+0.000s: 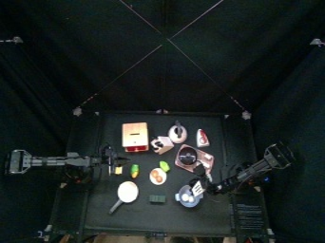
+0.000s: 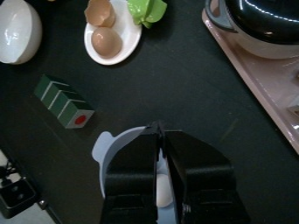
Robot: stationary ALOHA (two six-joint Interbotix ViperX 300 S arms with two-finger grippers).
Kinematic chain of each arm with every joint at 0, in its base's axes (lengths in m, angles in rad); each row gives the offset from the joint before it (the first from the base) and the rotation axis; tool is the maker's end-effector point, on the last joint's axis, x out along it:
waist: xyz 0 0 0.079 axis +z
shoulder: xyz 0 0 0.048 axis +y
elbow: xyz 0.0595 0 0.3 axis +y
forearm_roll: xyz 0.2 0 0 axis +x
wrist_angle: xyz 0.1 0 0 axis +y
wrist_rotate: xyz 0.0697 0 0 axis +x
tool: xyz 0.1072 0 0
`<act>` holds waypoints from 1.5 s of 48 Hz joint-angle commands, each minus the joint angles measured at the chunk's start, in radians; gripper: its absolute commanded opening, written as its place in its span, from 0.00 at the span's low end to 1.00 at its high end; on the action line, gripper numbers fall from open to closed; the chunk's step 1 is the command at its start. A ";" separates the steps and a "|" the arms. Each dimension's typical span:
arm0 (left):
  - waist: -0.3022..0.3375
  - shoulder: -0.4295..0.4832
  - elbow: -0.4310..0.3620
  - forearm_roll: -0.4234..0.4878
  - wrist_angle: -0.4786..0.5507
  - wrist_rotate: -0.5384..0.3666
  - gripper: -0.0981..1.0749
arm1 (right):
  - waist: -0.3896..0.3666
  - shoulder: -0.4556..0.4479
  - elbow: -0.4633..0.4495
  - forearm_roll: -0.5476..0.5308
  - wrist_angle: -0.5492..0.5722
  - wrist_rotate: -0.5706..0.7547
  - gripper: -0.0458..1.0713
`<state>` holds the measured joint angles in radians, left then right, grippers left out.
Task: Grab egg half
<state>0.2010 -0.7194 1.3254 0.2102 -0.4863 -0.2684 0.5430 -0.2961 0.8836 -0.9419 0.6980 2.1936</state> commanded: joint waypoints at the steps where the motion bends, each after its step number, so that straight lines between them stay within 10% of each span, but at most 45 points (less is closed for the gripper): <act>1: -0.008 0.002 -0.017 0.000 -0.008 0.014 0.58 | 0.032 0.026 -0.058 0.015 0.032 0.000 0.45; 42: -0.051 0.002 0.014 -0.012 -0.006 0.012 0.58 | 0.089 0.255 -0.166 0.247 -0.003 -0.161 0.86; 72: -0.049 0.002 0.031 -0.012 -0.006 0.014 0.58 | 0.083 0.291 -0.161 0.193 -0.034 -0.249 0.88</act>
<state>0.1534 -0.7194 1.3652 0.1994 -0.4863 -0.2546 0.6259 0.0046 0.7286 -0.7225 0.6719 1.9482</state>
